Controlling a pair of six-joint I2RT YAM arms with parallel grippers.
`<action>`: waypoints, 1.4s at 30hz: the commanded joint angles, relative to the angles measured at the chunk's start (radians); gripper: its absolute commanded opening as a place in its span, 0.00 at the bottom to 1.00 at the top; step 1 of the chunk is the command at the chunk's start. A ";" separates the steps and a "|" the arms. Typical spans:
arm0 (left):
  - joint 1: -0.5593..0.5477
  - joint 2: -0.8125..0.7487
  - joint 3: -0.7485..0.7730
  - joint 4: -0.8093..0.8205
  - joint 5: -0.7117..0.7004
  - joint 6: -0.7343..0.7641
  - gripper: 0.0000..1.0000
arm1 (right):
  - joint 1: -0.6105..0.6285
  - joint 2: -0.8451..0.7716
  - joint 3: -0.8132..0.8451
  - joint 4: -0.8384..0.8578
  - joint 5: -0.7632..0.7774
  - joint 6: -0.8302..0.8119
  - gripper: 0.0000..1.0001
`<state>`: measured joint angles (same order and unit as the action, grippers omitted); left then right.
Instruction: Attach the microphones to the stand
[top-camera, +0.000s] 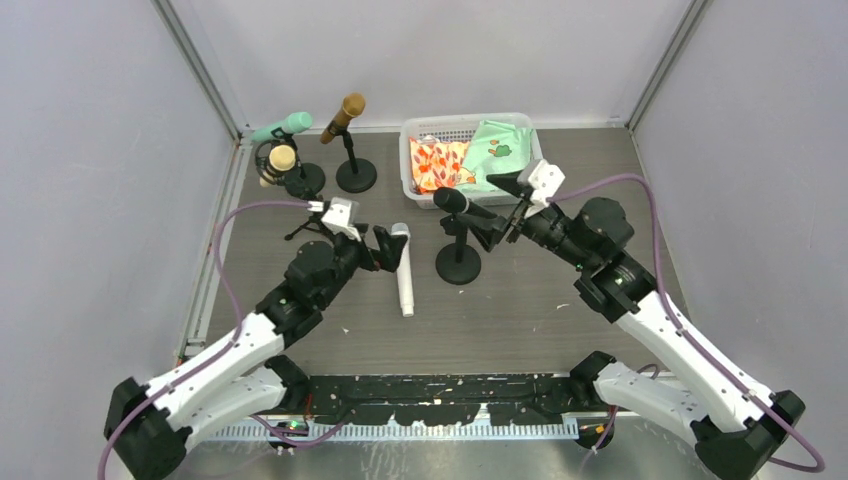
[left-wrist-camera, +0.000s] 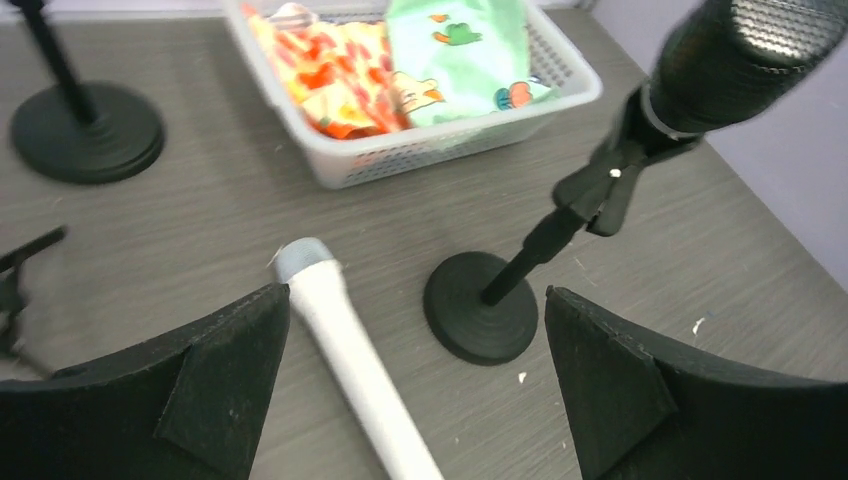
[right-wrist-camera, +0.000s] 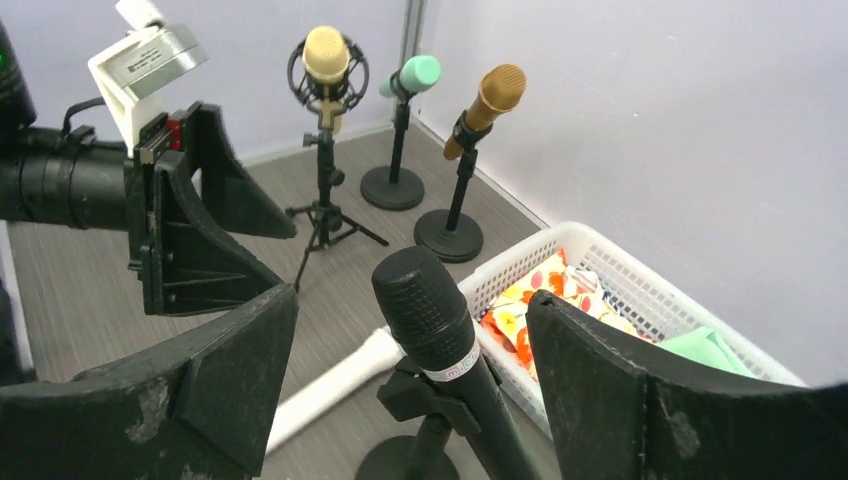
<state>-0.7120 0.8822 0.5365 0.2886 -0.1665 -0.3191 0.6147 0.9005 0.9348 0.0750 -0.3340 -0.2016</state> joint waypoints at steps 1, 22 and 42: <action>0.003 -0.115 0.132 -0.450 -0.175 -0.145 1.00 | 0.004 -0.066 -0.006 -0.007 0.200 0.275 0.90; 0.464 -0.262 0.295 -0.961 0.081 -0.095 1.00 | -0.453 -0.220 0.030 -0.770 0.413 0.629 1.00; 0.464 -0.355 0.271 -0.954 0.009 -0.001 1.00 | -0.453 -0.561 -0.209 -0.756 0.549 0.547 1.00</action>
<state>-0.2531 0.5278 0.7979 -0.6865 -0.1562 -0.3527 0.1654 0.3588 0.7322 -0.7063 0.2008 0.3508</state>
